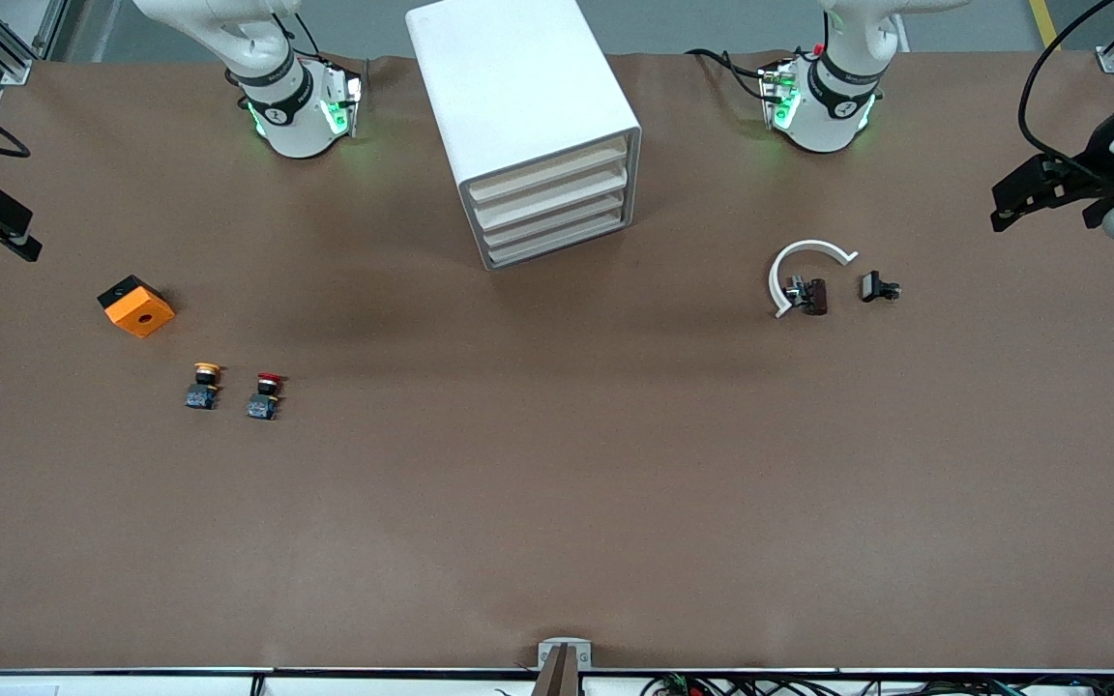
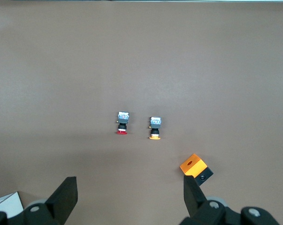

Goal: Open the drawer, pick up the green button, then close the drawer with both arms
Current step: 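Move the left gripper from the white clip toward the white cabinet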

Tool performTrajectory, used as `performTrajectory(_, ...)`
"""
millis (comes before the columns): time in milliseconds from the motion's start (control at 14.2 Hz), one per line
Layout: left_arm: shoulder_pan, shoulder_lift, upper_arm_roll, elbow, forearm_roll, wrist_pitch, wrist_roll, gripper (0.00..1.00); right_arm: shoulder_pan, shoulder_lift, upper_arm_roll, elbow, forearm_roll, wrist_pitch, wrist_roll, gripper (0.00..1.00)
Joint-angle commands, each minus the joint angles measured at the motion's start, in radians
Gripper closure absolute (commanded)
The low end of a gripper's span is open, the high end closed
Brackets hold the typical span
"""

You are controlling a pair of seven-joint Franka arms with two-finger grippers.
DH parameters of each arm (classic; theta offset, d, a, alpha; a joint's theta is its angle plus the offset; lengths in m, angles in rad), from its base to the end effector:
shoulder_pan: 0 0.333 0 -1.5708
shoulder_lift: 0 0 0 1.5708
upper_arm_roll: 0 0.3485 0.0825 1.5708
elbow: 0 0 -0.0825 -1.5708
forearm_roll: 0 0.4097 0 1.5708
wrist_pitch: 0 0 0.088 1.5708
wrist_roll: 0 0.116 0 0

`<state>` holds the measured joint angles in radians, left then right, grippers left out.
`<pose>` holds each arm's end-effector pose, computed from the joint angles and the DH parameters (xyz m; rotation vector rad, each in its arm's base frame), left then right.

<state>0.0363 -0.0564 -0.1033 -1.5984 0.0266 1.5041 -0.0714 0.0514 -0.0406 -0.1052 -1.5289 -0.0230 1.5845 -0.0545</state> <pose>0.5524 -0.0356 0.6605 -3.1061 -0.0092 0.0557 0.5676 -0.0347 0.6934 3.1142 -0.0003 0.1478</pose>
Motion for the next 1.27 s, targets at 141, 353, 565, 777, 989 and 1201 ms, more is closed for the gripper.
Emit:
performTrajectory(141,-0.022,0.131,-0.016,0.041,0.006,0.014,-0.010,0.00,0.001,0.016,-0.001,0.032,-0.005,-0.020,0.013,0.00)
performTrajectory(353,-0.065,0.200,-0.053,0.032,0.003,0.085,-0.176,0.00,0.002,0.016,-0.001,0.032,-0.005,-0.018,0.015,0.00)
performTrajectory(565,-0.116,0.288,-0.076,0.025,0.004,0.104,-0.350,0.00,0.002,0.016,-0.001,0.032,-0.005,-0.018,0.013,0.00)
performTrajectory(777,-0.205,0.360,-0.076,0.025,0.013,0.110,-0.554,0.00,0.002,0.016,-0.001,0.032,-0.006,-0.018,0.013,0.00)
performTrajectory(989,-0.268,0.430,-0.078,0.026,0.015,0.137,-0.729,0.00,0.002,0.016,-0.001,0.032,-0.006,-0.018,0.013,0.00)
performTrajectory(1201,-0.321,0.495,-0.079,0.026,0.001,0.189,-0.878,0.00,0.004,0.016,-0.001,0.032,-0.006,-0.018,0.013,0.00)
